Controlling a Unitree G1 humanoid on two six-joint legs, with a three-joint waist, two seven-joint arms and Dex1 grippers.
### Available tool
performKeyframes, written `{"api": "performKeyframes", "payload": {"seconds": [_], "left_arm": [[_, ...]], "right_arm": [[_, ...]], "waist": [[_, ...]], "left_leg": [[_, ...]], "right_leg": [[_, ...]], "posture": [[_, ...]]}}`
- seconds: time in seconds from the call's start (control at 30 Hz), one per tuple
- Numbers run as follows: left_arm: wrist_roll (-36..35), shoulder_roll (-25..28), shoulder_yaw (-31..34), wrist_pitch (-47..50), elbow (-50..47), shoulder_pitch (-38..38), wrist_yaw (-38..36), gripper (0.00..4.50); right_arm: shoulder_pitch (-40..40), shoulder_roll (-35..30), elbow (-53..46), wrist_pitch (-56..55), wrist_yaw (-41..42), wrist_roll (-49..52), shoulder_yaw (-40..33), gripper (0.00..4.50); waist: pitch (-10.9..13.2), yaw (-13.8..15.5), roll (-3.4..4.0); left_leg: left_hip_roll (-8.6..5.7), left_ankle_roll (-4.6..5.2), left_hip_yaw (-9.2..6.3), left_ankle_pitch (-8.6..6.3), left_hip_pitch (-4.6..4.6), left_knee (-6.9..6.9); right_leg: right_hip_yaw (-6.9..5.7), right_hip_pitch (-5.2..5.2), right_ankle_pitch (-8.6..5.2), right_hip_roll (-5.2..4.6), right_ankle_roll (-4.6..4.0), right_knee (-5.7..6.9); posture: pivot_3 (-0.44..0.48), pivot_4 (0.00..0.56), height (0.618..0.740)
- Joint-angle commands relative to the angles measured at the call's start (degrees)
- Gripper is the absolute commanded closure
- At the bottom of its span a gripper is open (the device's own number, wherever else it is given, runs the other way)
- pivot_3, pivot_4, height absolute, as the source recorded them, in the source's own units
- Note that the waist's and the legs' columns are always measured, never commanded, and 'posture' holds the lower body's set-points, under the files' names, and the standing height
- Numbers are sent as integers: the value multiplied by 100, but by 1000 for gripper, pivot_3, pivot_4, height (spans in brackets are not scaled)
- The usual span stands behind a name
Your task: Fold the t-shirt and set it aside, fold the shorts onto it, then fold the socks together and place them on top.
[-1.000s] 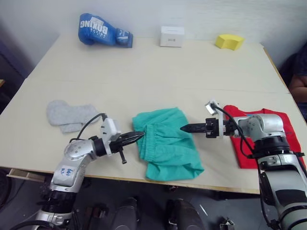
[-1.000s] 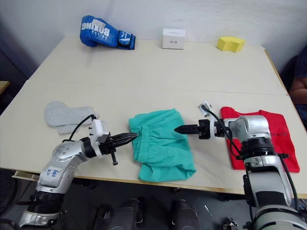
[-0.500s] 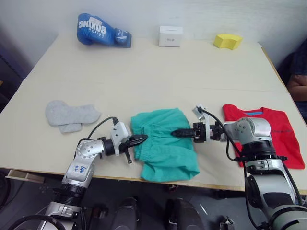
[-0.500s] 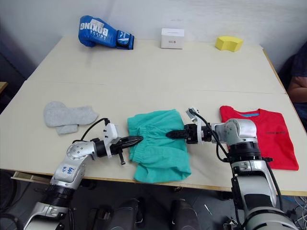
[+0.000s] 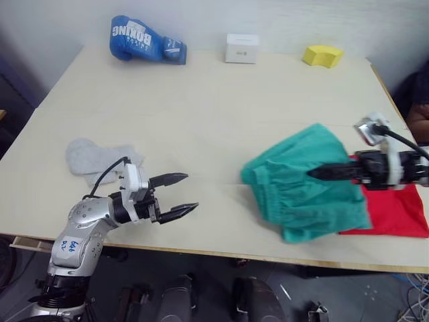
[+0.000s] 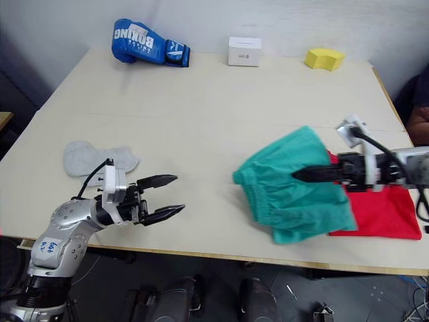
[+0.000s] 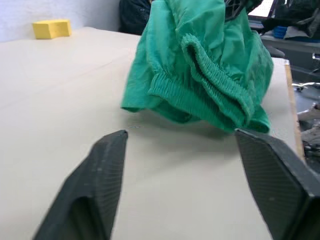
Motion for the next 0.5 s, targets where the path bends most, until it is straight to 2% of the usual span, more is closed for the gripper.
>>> {"api": "performKeyframes", "payload": {"seconds": [0.03, 0.13, 0.23, 0.37, 0.5], "left_arm": [[-244, 142, 270, 99, -555, 183, 82, 52], [-556, 321, 714, 338, -980, 411, 224, 52], [-633, 563, 1001, 369, -1178, 770, 122, 52], [-697, 669, 1208, 407, -1358, 1025, 222, 52], [-822, 799, 1471, 505, -1644, 1254, 274, 52]], "right_arm": [[-482, -911, 532, -208, 888, -226, 193, 4500], [-582, -1580, 1330, -838, 1199, -535, 824, 4500], [-793, -1726, 2219, -1731, 1206, -1217, 1633, 4500], [-1497, -1065, 4002, -3100, 1137, -2632, 2218, 4500], [-1993, -249, 5600, -4528, -55, -3244, 1852, 4500]], "waist": [[6, -32, 4], [10, -54, 2], [10, -83, -4], [13, -123, 2], [14, -138, 1]], "left_leg": [[1, 1, 14, 0, 0, -2], [2, -1, 25, -6, 0, -7], [15, -17, 30, -19, 4, -6], [17, -30, 80, -25, 14, -1], [21, -32, 89, -23, 14, 6]], "right_leg": [[17, -10, 2, 0, 2, 3], [32, -19, 2, 1, 2, 0], [39, -14, 1, 14, -1, -27], [84, -21, 6, 22, 9, -33], [91, -23, 11, 32, 14, -34]], "posture": [[0, 150, 740], [0, 150, 740], [0, 150, 740], [0, 150, 740], [0, 150, 740]]}}
